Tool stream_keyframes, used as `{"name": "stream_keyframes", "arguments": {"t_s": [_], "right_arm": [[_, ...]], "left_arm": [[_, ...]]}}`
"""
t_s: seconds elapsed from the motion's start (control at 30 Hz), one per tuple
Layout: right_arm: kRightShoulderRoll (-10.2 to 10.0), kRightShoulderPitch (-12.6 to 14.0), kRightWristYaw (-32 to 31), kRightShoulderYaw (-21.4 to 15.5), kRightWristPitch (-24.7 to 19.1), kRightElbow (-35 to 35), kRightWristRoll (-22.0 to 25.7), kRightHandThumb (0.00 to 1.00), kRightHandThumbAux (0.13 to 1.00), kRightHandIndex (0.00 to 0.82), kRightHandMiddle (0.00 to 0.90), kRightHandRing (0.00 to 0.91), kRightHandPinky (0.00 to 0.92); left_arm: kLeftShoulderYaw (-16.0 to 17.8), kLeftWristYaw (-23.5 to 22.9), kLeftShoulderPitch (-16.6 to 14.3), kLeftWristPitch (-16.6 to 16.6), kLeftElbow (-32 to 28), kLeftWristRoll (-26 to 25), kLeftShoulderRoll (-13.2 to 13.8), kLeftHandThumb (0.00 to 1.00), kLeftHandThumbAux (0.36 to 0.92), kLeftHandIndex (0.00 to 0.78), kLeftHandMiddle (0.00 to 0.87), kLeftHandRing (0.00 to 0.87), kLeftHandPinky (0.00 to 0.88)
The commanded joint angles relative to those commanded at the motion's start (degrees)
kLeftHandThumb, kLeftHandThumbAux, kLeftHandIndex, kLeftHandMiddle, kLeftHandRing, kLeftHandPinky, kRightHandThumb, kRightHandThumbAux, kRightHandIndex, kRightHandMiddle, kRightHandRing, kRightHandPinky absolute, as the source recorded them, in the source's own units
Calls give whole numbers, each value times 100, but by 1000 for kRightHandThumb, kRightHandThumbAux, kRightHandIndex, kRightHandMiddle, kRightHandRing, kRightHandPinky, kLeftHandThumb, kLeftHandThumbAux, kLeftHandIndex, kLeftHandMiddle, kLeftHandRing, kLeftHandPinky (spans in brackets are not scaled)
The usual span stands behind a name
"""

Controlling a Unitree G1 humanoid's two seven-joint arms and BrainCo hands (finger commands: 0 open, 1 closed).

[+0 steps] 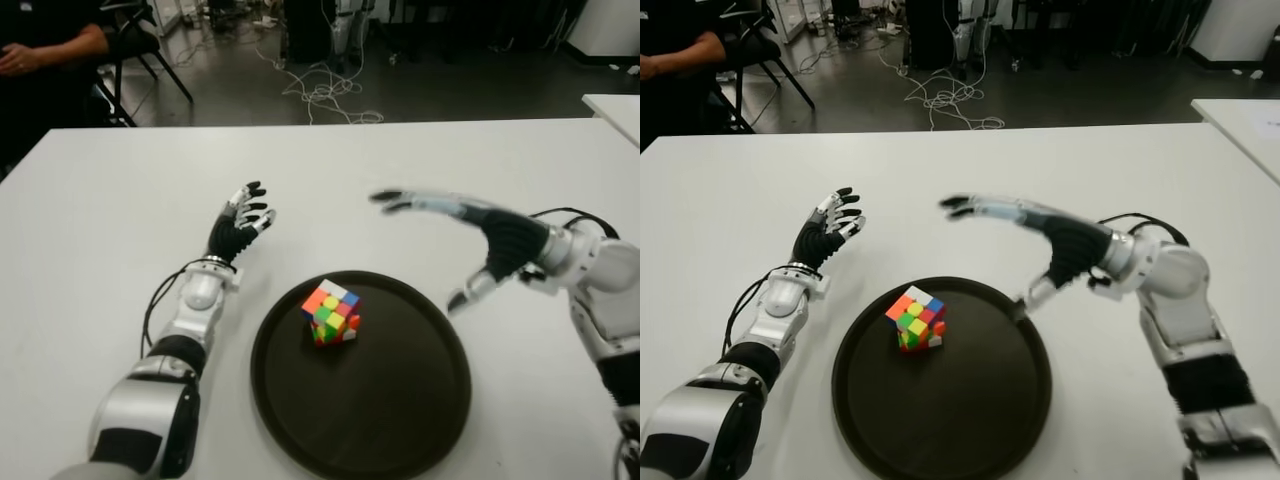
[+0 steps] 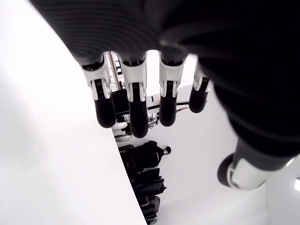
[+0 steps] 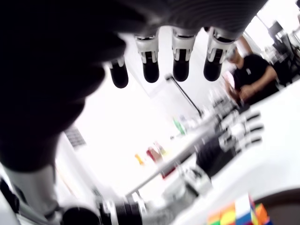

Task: Pick up the Rubik's Cube and put it in the plate

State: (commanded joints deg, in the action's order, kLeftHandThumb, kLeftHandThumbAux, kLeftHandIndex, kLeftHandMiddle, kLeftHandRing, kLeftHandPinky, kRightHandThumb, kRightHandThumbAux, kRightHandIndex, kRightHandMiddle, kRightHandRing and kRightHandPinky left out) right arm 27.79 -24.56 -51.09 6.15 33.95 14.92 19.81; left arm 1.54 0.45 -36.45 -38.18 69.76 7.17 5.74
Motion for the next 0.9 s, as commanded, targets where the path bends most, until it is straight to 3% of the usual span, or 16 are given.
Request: {"name": "stream_keyframes", "arguments": {"t_s": [0.07,0.1,0.13,0.2,0.33,0.4,0.47,0.63,0.8,0.87,0.9], "right_arm": [[-402,-165,403,-163,-118,573,-27,13,729,0,0,0,0],[-787,-300,1044,-296,109,1184,-323,13,734,0,0,0,0],[-1051,-394,1486,-388,311,1609,-556,13,742,8,14,6,3],[-1330,-507,2153,-494,668,2187,-961,12,761,29,50,21,11],[-1312,-532,3587,-547,1307,3028,-2026,15,794,78,124,90,65],[-1223,-438,4687,-362,1248,3540,-2729,22,820,120,173,151,142],[-1204,-445,5248,-249,1141,3834,-3051,25,832,140,197,183,181],[-1083,-672,6095,-151,643,4588,-3246,3,846,165,228,241,267],[-1074,-722,6519,-169,655,4745,-3404,0,849,180,236,257,294],[-1121,-578,6633,-271,710,4529,-3370,0,836,179,234,257,296],[-1256,-344,6784,-320,774,4205,-3378,0,828,178,232,256,296]], "left_arm": [[0,-6,-1,8,-2,-4,1,103,624,129,184,202,207],[4,-10,-7,17,-1,-9,1,105,625,128,183,201,203],[7,-12,-12,24,0,-12,2,107,628,128,182,199,199],[9,-10,-16,31,3,-16,0,112,637,127,181,195,188],[5,7,-22,46,8,-5,1,112,641,126,179,194,187],[3,24,-33,82,29,3,4,113,637,126,180,196,198],[2,39,-36,99,40,7,-1,114,633,126,180,196,202],[-15,85,-35,87,33,33,-6,111,619,127,176,191,200],[-18,89,-44,86,18,30,-7,108,617,131,176,190,196],[-9,91,-53,94,13,17,-8,114,620,133,183,197,200],[-5,100,-62,105,19,14,-6,117,622,134,186,200,201]]}}
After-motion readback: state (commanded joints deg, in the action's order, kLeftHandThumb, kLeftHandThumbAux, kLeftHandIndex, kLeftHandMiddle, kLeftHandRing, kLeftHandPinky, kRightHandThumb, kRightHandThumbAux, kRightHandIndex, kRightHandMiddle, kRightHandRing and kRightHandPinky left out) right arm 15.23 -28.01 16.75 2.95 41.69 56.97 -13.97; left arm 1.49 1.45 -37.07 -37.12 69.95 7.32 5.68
